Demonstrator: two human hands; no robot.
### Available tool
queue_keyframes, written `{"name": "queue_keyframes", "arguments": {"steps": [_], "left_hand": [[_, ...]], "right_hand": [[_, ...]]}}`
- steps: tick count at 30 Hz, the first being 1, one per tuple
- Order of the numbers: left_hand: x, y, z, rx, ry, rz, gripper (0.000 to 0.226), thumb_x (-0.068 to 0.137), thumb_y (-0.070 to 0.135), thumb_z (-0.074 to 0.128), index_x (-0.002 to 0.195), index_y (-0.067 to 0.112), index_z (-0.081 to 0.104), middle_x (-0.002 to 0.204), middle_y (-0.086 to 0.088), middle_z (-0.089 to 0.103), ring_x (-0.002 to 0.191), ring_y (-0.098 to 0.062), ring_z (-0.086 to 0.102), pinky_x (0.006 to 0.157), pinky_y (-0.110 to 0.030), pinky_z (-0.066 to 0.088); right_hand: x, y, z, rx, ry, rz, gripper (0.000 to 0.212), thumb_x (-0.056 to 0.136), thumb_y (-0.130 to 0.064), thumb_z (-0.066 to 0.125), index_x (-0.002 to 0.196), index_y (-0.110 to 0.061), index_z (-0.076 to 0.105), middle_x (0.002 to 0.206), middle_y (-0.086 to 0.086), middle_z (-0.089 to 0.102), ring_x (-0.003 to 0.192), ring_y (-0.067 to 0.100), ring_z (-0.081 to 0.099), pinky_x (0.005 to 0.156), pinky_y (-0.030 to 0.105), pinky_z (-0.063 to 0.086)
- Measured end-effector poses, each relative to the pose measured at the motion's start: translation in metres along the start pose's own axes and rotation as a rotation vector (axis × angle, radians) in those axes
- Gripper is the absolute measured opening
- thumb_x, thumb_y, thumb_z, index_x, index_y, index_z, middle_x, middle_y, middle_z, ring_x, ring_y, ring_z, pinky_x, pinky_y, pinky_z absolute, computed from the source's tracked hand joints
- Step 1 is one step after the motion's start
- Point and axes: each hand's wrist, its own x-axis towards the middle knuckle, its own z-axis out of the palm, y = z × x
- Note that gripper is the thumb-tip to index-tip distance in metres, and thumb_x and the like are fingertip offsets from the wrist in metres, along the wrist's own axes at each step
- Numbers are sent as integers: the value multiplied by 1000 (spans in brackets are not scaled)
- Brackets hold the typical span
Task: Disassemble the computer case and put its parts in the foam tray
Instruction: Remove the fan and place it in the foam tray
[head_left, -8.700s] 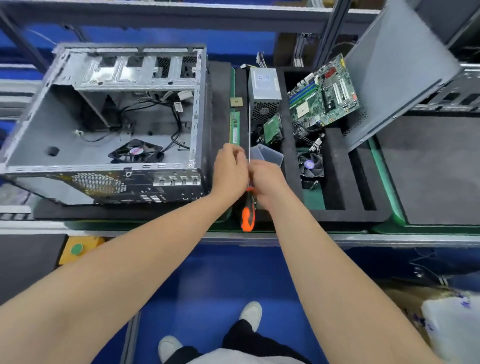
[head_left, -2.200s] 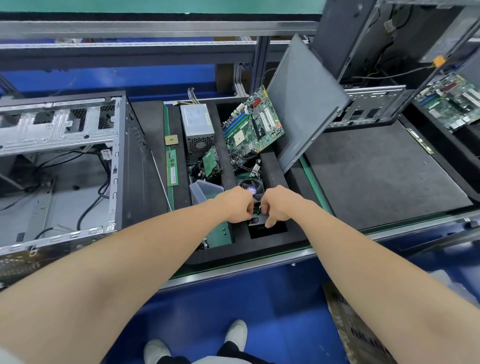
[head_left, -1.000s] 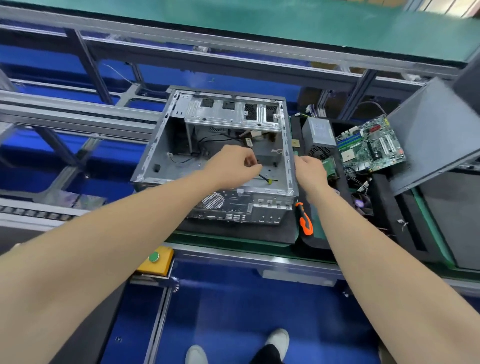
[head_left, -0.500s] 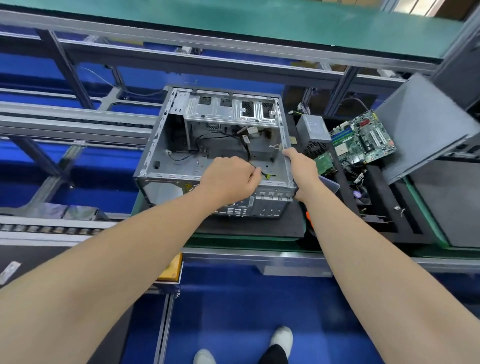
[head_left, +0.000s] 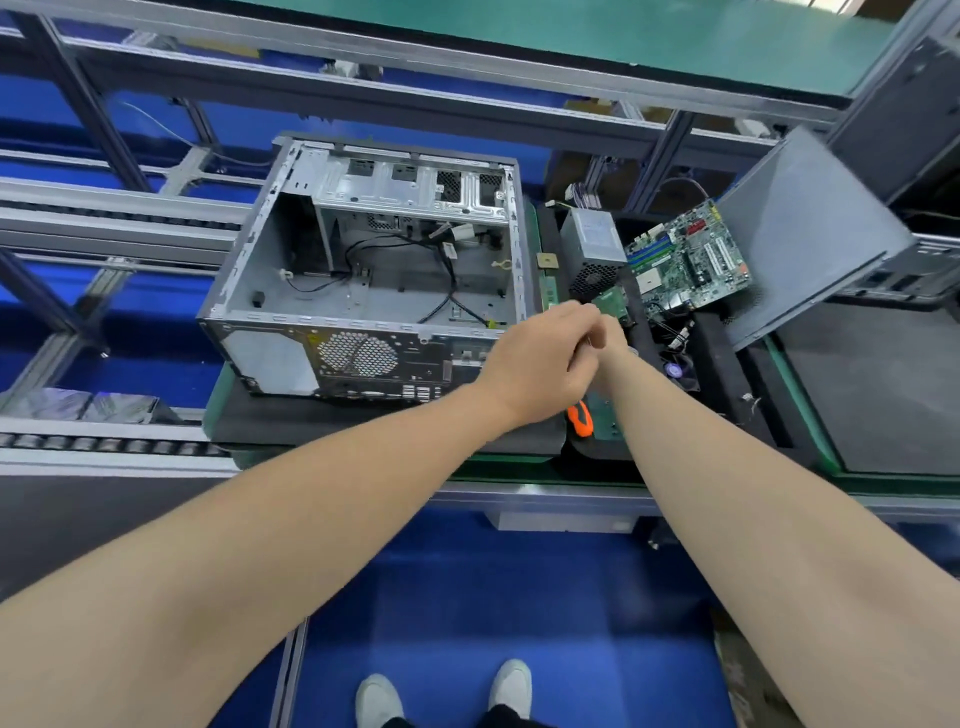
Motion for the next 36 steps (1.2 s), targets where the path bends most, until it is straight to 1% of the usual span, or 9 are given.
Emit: {"name": "queue_keyframes", "arguments": {"steps": [6,9,12,15,19,23,25,28,36], "left_hand": [[4,4,64,-126,-185,-762,20,93,6,50,108,11,62,109,-10,64,99,-28,63,77,-39,54],[5,-9,84,-110,-287,-971,38,99,10,50,136,2,50,137,-20,54,120,-33,56,86,-37,47],[7,-15,94,-236,-256,-1113,41,102,8,45,141,-2,49,132,-28,57,88,-27,55,64,-33,43],[11,-19,99,-397,-178,-1260,36,102,5,43,135,-3,55,114,-26,64,82,-27,56,74,-42,57],[19,-15,93,-398,-201,-1249,39,105,8,40,135,-12,54,73,-8,48,59,-19,45,57,-30,45],[22,1,89,-302,-253,-1254,38,104,11,45,138,-2,56,109,-12,63,81,-20,62,69,-32,51],[24,7,89,-213,-195,-1269,40,102,11,44,139,1,53,138,-18,58,118,-31,63,87,-38,53],[35,22,79,-143,-115,-1180,39,103,14,40,141,7,44,148,-20,44,127,-38,53,105,-52,47],[69,52,41,127,-41,-863,36,106,24,37,135,6,45,143,-15,42,125,-37,51,83,-39,36]], "right_hand": [[11,57,-40,-241,-76,26,9,96,-26,77,89,-19,79,94,13,73,86,26,63,82,41,52],[8,74,-43,-198,-100,60,27,90,-16,83,117,-10,80,111,17,76,105,32,69,99,45,58],[4,85,-38,-189,-111,54,29,89,-11,81,118,-9,78,114,17,77,101,26,71,93,41,60],[0,82,-34,-231,-152,39,31,93,-5,73,123,-7,76,111,18,75,92,25,66,81,37,56],[-5,75,-32,-163,-336,77,29,99,6,54,122,-2,70,94,19,71,84,32,65,82,47,61],[-12,76,-38,-49,-375,91,33,97,5,51,124,-11,62,108,22,75,99,42,76,92,53,63],[-13,73,-42,-3,-348,58,39,95,7,48,130,-7,58,113,26,74,101,44,76,87,52,64],[-16,60,-46,112,-315,-7,36,91,11,44,120,-4,59,104,22,75,82,34,79,69,44,67],[-41,11,-51,417,-233,-177,14,87,1,57,86,-12,62,58,-2,65,46,10,58,44,20,45]]}}
